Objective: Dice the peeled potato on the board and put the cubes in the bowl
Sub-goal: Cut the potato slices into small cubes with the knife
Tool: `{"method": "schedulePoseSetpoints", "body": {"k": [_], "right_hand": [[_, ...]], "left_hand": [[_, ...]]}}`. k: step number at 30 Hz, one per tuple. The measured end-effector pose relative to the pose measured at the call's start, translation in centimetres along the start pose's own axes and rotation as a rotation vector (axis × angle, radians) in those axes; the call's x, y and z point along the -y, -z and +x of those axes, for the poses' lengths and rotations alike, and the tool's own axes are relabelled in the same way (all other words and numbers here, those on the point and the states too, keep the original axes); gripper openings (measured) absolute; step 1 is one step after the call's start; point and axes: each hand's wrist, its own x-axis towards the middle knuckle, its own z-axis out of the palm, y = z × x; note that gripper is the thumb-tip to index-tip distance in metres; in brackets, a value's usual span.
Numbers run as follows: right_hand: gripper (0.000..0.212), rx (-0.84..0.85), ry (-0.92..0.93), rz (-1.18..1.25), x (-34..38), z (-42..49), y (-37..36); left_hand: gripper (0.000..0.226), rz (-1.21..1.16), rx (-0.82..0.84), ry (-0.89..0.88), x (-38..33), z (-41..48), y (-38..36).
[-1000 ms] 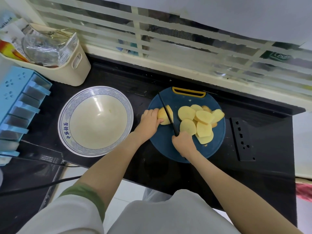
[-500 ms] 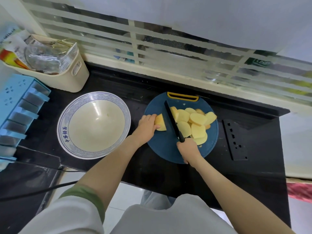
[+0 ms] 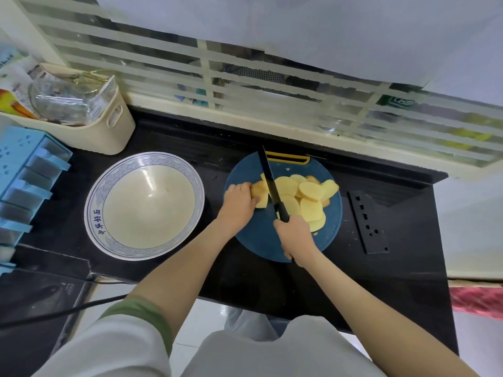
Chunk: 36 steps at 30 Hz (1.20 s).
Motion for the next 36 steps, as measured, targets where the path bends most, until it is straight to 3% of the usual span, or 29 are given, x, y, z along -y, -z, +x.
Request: {"method": "schedulePoseSetpoints", "body": {"k": [9,15,20,28,36], "right_hand": [[0.031,0.002,0.072,-0.125,-0.5,0.1,-1.3],[0.029,-0.064,0.075,-0.156,-1.2,1.2,-0.8],[0.033,-0.002,0.124,-0.213,-0.9,1.6,-1.9],[0.033,0.069,0.161,-0.303,-1.1,2.2,-4.0],[0.03,0.026,0.102,-0.353,-2.0,3.4,-2.4]], "left_hand": [[0.041,-0.114,0.019,0.052,1.5,-1.7,-0.4],[0.039,-0.112,-0.085,0.134,3.0,-2.9,0.4],[0.036,-0.141,-0.161,0.219,4.1,-4.1,0.7],[0.037,-0.176,-0.152,0.213,5.0,-4.8,0.0],[0.039,-0.162,-0.079,0.134,4.7,-4.0,0.4]]}}
